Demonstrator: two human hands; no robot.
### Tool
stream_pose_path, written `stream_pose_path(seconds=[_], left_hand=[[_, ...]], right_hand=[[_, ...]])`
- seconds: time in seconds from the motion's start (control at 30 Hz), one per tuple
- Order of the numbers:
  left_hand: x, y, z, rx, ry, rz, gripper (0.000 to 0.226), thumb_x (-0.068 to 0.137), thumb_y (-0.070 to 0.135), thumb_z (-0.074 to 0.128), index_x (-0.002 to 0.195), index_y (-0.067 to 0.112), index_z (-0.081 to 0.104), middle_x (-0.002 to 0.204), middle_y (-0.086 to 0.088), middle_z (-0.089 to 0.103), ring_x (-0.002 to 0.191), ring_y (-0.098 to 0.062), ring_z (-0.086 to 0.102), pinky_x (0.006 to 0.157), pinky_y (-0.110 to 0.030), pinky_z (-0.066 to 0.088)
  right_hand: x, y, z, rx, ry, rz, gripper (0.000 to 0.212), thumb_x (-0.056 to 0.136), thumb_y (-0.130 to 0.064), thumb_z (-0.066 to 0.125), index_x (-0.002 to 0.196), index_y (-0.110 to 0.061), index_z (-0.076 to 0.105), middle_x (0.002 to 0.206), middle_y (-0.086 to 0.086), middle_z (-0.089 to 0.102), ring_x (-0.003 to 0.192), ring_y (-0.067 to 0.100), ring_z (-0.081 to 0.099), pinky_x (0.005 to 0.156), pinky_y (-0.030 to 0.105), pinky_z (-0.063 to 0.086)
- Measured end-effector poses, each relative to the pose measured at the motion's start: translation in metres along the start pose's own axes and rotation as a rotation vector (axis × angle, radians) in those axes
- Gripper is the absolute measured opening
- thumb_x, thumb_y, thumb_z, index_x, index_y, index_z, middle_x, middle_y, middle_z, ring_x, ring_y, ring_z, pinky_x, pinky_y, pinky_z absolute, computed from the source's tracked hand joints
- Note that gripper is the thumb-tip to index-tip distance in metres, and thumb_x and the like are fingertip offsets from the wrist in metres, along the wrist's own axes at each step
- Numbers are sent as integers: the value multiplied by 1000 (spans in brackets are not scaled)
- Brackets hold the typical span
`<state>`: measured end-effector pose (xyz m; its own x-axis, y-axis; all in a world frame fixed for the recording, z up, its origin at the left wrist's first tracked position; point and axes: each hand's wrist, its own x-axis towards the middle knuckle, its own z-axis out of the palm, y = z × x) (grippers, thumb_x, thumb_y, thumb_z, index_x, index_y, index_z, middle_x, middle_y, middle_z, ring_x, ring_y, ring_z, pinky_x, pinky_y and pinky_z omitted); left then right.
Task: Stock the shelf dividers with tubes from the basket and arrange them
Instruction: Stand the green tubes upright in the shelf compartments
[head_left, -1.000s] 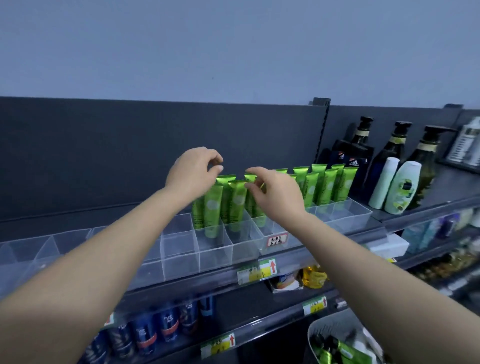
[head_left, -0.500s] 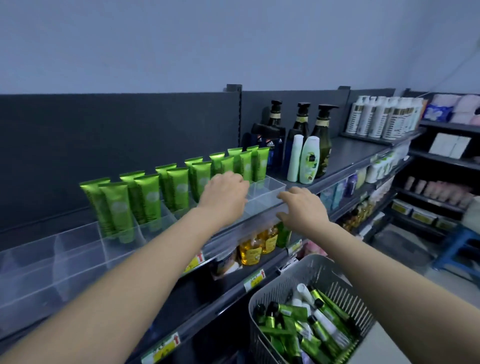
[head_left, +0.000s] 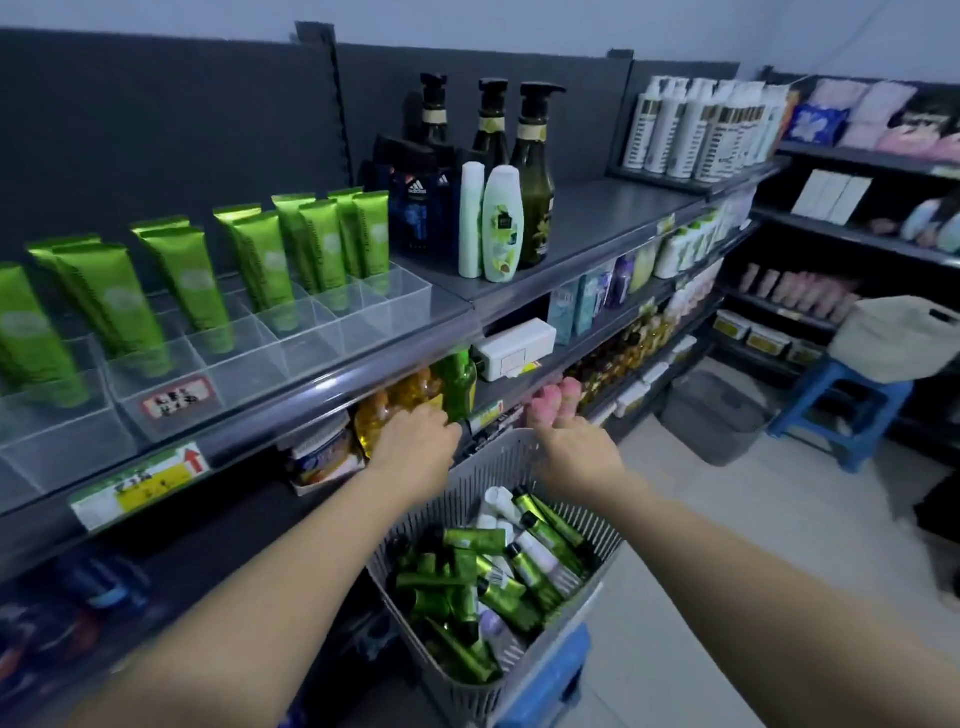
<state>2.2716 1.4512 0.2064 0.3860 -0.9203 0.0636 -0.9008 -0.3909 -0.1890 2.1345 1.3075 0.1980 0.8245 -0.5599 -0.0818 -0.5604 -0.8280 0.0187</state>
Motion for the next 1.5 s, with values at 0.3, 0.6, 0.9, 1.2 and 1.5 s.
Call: stream_pose_path(seconds=[0.3,0.6,0.9,1.2,1.5], left_hand=[[11,35,82,-46,-274,1,27,91,20,54,117,14,56,115,-6,56,110,-26,50,86,-38,45],[49,51,167,-99,-426,59,30,87,11,53,117,13,58,116,-7,56,111,-24,49,93,-35,41],[63,59,234,-168,-533,95,49,86,10,51,135,14,45,136,-9,45,124,-27,41,102,-39,35],[66,72,271,-227,-566,-24,68,88,8,47,149,16,17,152,-9,27,137,-26,27,114,-39,19],[61,78,272,-576,-658,-369,49,86,18,60,130,17,38,129,-5,47,108,-26,56,82,-38,51]], right_hand=[[15,32,81,62,-236,-54,43,89,-33,56,129,-17,49,132,13,48,123,32,43,95,40,40],[49,42,157,69,-462,-36,41,90,-23,55,130,-18,48,123,10,54,119,30,46,87,38,46],[76,35,225,172,-669,7,56,88,-22,57,139,-21,35,127,12,55,116,31,54,83,38,49],[90,28,273,237,-669,36,61,94,-30,51,146,-32,20,135,11,47,116,31,54,82,39,47],[104,28,261,231,-654,59,40,89,-30,56,123,-12,45,112,11,63,103,29,61,73,32,46]])
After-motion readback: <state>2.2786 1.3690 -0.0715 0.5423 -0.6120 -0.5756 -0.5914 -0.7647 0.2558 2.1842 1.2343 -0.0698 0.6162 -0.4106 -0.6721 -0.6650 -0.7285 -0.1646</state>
